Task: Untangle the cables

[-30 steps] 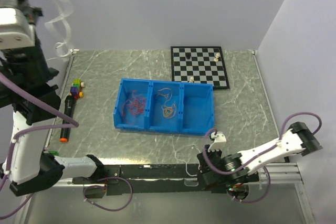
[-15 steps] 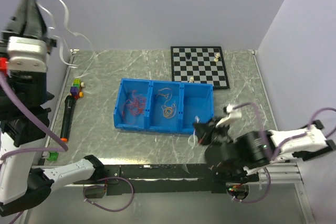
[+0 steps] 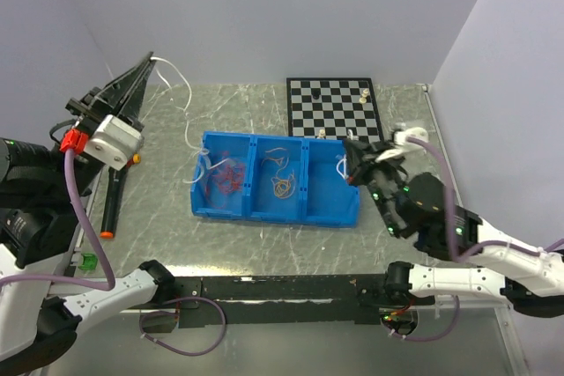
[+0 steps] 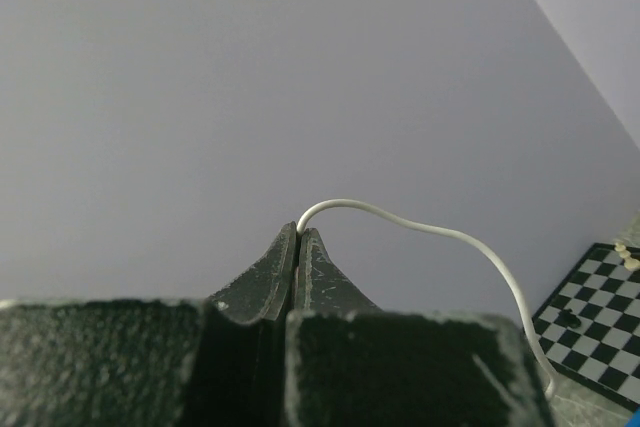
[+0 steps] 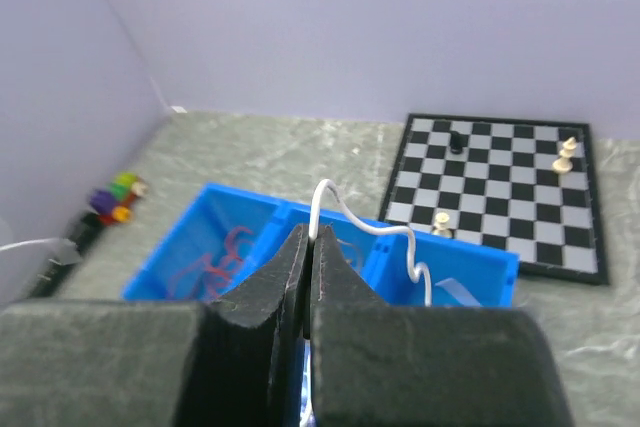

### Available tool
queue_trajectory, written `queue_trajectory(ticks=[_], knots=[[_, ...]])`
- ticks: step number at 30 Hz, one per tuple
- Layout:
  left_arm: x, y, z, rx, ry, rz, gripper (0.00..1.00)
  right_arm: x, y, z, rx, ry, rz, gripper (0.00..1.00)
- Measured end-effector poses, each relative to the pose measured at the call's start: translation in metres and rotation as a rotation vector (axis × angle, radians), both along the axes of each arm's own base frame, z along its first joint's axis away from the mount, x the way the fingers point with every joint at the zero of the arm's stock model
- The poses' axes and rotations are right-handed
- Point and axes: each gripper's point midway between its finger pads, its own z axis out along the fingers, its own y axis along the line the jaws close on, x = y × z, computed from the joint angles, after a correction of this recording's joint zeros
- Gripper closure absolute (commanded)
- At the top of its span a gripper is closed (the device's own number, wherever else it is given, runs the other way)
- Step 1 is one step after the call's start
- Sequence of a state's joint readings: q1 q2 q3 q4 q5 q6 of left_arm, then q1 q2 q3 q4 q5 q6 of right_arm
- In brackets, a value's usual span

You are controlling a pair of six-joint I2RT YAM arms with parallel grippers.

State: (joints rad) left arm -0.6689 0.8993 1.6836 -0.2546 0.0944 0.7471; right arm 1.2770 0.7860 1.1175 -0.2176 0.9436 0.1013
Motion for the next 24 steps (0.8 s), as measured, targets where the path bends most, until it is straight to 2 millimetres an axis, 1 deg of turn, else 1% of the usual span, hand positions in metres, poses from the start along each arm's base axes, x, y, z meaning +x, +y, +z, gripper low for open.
queue_trajectory(ticks=[2, 4, 6, 9, 12, 14, 17, 24], knots=[[-0.001, -0.003, -0.007, 0.015, 0.013, -0.018, 0.99, 0.01, 0.007, -0.006, -0.054, 0.0, -0.001, 1.0], [-0.002, -0.006, -0.013, 0.028, 0.025, -0.029, 0.99, 0.02, 0.01, -0.013, -0.088, 0.006, -0.008, 1.0], [-0.002, -0.008, -0.017, 0.037, 0.03, -0.041, 0.99, 0.033, 0.016, -0.024, -0.132, 0.027, -0.013, 1.0], [-0.003, -0.01, -0.023, 0.052, 0.044, -0.051, 0.99, 0.049, 0.014, -0.037, -0.157, 0.06, -0.032, 1.0], [-0.004, -0.012, -0.029, 0.06, 0.053, -0.066, 0.99, 0.06, 0.008, -0.052, -0.15, 0.091, -0.05, 1.0], [-0.005, -0.013, -0.032, 0.065, 0.062, -0.074, 0.99, 0.067, 0.004, -0.065, -0.15, 0.12, -0.063, 1.0], [-0.005, -0.014, -0.036, 0.069, 0.07, -0.08, 0.99, 0.075, -0.002, -0.091, -0.159, 0.175, -0.084, 1.0], [-0.009, -0.014, -0.036, 0.066, 0.068, -0.092, 0.99, 0.087, -0.016, -0.146, -0.177, 0.314, -0.149, 1.0]])
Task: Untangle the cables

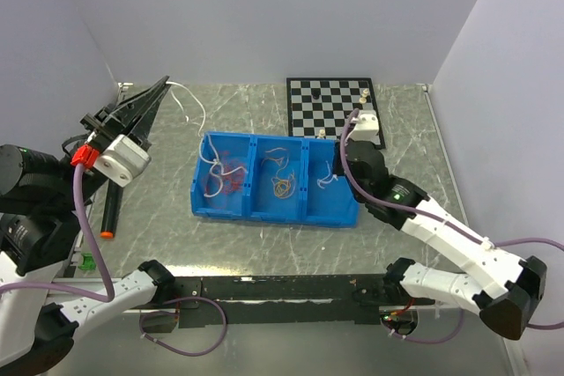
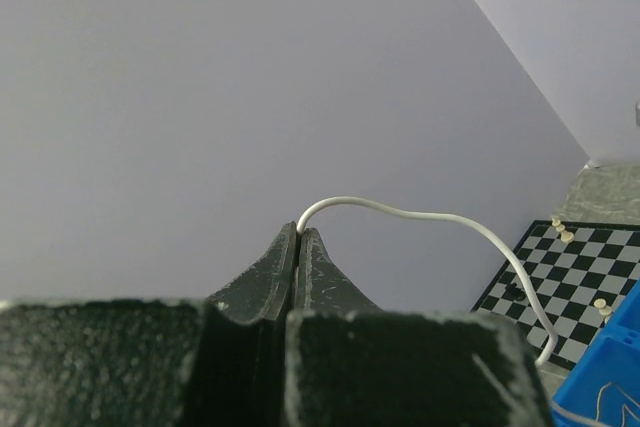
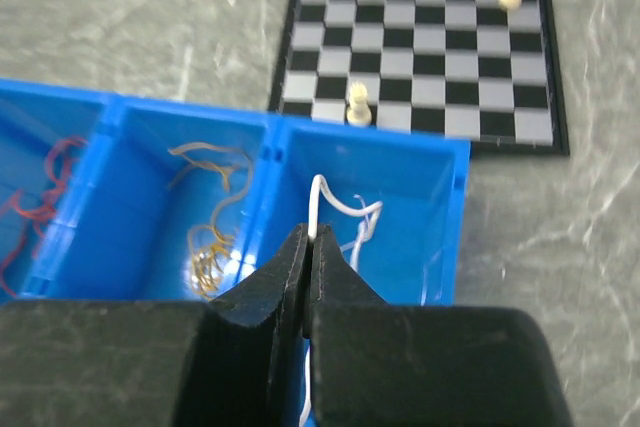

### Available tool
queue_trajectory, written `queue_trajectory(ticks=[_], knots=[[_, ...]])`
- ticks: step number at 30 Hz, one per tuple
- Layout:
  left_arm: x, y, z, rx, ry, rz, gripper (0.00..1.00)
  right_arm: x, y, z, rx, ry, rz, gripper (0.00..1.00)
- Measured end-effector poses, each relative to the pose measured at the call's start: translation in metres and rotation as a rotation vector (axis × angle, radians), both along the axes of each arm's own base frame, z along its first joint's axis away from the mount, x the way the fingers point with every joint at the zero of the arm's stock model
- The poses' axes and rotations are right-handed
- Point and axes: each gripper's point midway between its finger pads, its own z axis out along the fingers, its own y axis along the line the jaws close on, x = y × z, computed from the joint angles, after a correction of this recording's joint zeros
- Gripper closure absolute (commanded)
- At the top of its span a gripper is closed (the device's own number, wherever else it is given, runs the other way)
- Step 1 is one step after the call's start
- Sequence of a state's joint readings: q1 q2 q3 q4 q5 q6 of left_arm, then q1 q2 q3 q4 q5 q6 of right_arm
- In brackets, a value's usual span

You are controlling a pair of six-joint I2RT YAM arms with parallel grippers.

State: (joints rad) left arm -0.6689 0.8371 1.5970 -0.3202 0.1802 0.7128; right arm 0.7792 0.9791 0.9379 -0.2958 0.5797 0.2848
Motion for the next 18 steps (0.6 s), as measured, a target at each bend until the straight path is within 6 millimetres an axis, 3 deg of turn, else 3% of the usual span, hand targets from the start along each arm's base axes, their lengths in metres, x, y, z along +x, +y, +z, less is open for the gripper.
queue_trajectory(ticks=[4, 10, 16, 18], knots=[[-0.002, -0.002, 0.0, -0.002, 0.003, -0.018, 0.99, 0.005, 0.001, -0.034, 0.003, 0.087, -0.018, 0.98], [-0.001, -0.015, -0.013, 0.018, 0.034, -0.074, 0.99, 0.003, 0.007, -0.097, 0.013, 0.264, -0.015, 0.53], [0.007, -0.033, -0.028, 0.04, 0.083, -0.13, 0.99, 0.006, 0.008, -0.107, 0.07, 0.322, -0.012, 0.28], [0.011, -0.04, -0.03, 0.04, 0.098, -0.148, 0.99, 0.009, 0.003, -0.104, 0.097, 0.327, -0.024, 0.26]])
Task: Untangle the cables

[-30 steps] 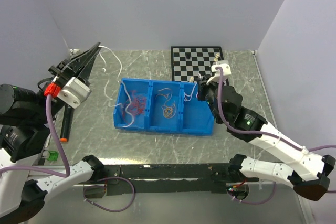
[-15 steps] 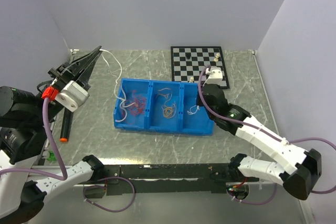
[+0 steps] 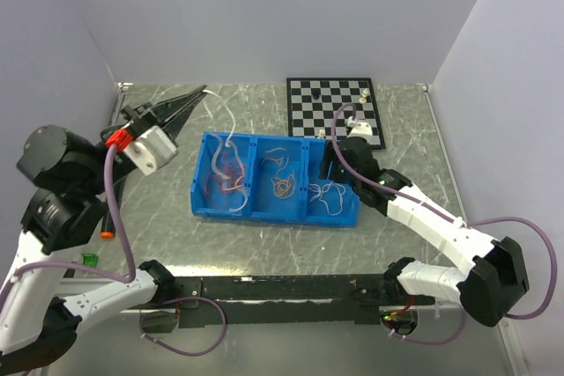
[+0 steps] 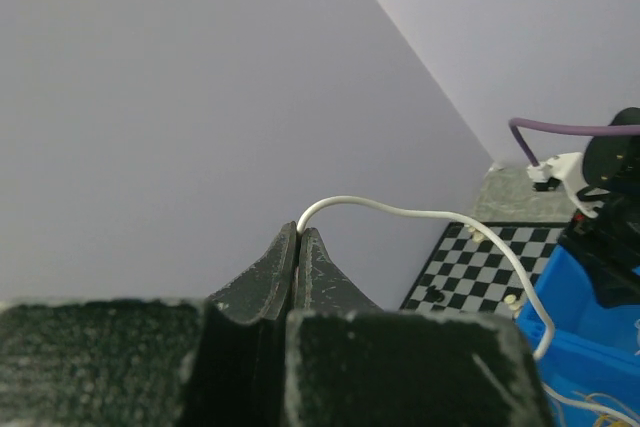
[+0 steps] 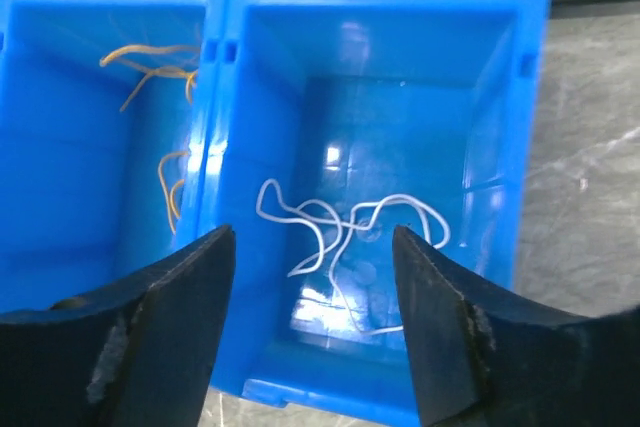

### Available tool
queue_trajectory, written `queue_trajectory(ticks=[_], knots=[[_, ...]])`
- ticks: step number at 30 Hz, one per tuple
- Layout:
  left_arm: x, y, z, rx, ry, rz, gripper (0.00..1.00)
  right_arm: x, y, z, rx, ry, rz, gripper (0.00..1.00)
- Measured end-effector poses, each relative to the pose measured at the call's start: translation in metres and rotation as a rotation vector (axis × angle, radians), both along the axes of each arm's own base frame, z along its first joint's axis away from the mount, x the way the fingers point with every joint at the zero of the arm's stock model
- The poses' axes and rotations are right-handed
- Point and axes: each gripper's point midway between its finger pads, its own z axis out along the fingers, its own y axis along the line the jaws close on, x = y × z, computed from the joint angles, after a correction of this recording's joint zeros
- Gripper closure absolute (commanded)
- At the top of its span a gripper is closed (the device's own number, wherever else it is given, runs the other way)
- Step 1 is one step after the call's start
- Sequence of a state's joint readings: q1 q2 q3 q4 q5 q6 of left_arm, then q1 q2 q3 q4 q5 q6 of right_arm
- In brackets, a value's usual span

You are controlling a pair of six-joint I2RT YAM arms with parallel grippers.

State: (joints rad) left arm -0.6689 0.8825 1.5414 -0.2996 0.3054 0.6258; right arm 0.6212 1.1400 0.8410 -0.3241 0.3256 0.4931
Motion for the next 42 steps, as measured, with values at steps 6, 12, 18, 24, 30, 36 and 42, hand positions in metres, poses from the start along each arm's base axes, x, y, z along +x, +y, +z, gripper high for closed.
queue_trajectory(ticks=[6, 12, 18, 24, 30, 36, 42], knots=[[0.018, -0.035, -0.011, 0.01, 0.06, -0.097, 0.99, -0.001, -0.015, 0.046, 0.097, -0.079, -0.039, 0.17], [0.035, -0.104, -0.043, 0.079, 0.13, -0.251, 0.99, -0.024, -0.054, 0.12, 0.218, -0.244, -0.178, 0.15], [0.046, -0.18, -0.104, 0.201, 0.225, -0.358, 0.99, -0.058, -0.093, 0.132, 0.27, -0.294, -0.306, 0.15], [0.053, -0.224, -0.14, 0.254, 0.265, -0.405, 0.99, -0.081, -0.114, 0.125, 0.289, -0.3, -0.359, 0.15], [0.063, -0.246, -0.152, 0.268, 0.253, -0.4, 0.99, -0.083, -0.115, 0.114, 0.263, -0.273, -0.362, 0.15], [0.07, -0.251, -0.117, 0.241, 0.119, -0.362, 0.99, -0.082, -0.115, 0.106, 0.249, -0.258, -0.362, 0.15], [0.064, -0.24, -0.071, 0.192, -0.042, -0.33, 0.99, -0.084, -0.116, 0.11, 0.256, -0.273, -0.359, 0.16]])
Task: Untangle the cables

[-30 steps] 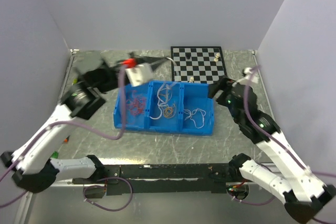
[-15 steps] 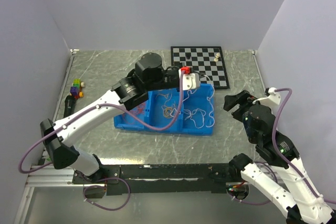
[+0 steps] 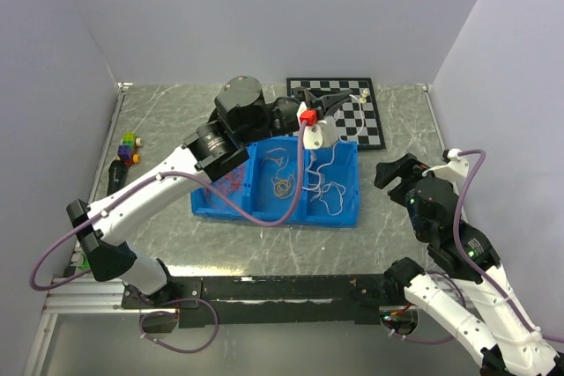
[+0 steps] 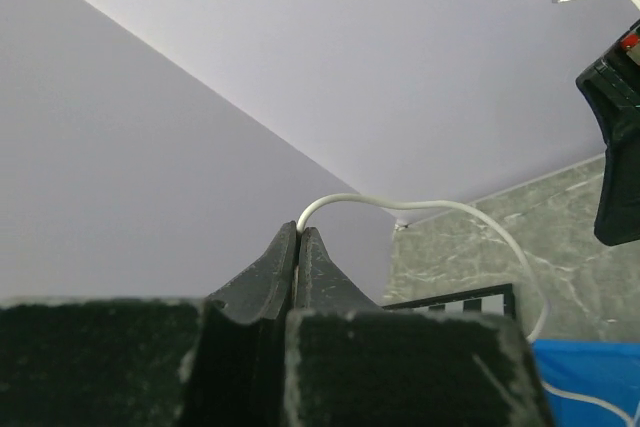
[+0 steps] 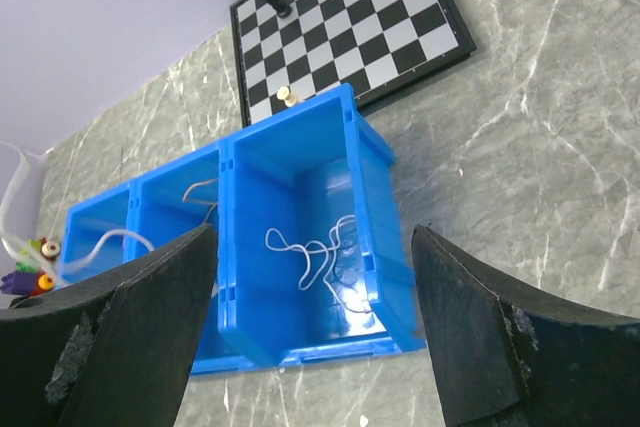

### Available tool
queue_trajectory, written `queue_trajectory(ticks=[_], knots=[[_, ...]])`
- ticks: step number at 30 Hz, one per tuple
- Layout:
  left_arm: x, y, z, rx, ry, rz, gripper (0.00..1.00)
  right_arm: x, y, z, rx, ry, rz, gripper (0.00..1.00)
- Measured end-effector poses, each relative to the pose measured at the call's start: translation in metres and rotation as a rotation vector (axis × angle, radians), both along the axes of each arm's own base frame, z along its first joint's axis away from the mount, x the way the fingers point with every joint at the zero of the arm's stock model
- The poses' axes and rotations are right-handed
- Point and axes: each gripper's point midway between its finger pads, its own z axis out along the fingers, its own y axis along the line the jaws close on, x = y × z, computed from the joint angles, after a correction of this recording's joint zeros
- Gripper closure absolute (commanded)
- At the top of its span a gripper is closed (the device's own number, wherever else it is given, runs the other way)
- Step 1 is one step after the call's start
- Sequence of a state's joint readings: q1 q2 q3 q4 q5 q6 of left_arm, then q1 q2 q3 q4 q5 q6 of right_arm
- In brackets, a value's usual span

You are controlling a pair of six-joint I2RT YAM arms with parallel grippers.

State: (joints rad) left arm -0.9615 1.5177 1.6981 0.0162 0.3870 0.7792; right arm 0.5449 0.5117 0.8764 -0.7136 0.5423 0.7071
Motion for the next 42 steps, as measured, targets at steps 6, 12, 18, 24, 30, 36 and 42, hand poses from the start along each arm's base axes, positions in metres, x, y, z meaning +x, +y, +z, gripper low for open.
queue_trajectory(ticks=[6, 12, 18, 24, 30, 36, 42], knots=[[-0.008, 0.002, 0.008, -0.005, -0.057, -0.005, 0.99, 0.001, 0.001, 0.0, 0.005, -0.004, 0.0, 0.16], [-0.006, -0.001, -0.006, 0.006, -0.048, 0.003, 0.99, 0.001, 0.0, -0.003, 0.003, 0.0, -0.001, 0.16], [0.005, -0.011, -0.056, 0.087, 0.012, 0.017, 0.99, -0.003, -0.005, 0.003, 0.021, -0.031, -0.018, 0.16], [0.018, -0.025, -0.091, 0.139, 0.049, 0.033, 0.99, -0.006, -0.008, 0.005, 0.025, -0.042, -0.025, 0.16], [0.035, -0.039, -0.119, 0.172, 0.073, 0.063, 0.99, -0.007, -0.011, 0.007, 0.023, -0.051, -0.037, 0.16], [0.049, -0.041, -0.151, 0.223, 0.112, 0.108, 0.9, -0.009, -0.015, 0.006, 0.014, -0.054, -0.047, 0.16], [0.058, -0.043, -0.193, 0.297, 0.218, 0.145, 0.51, -0.01, -0.019, 0.006, -0.003, -0.058, -0.058, 0.16]])
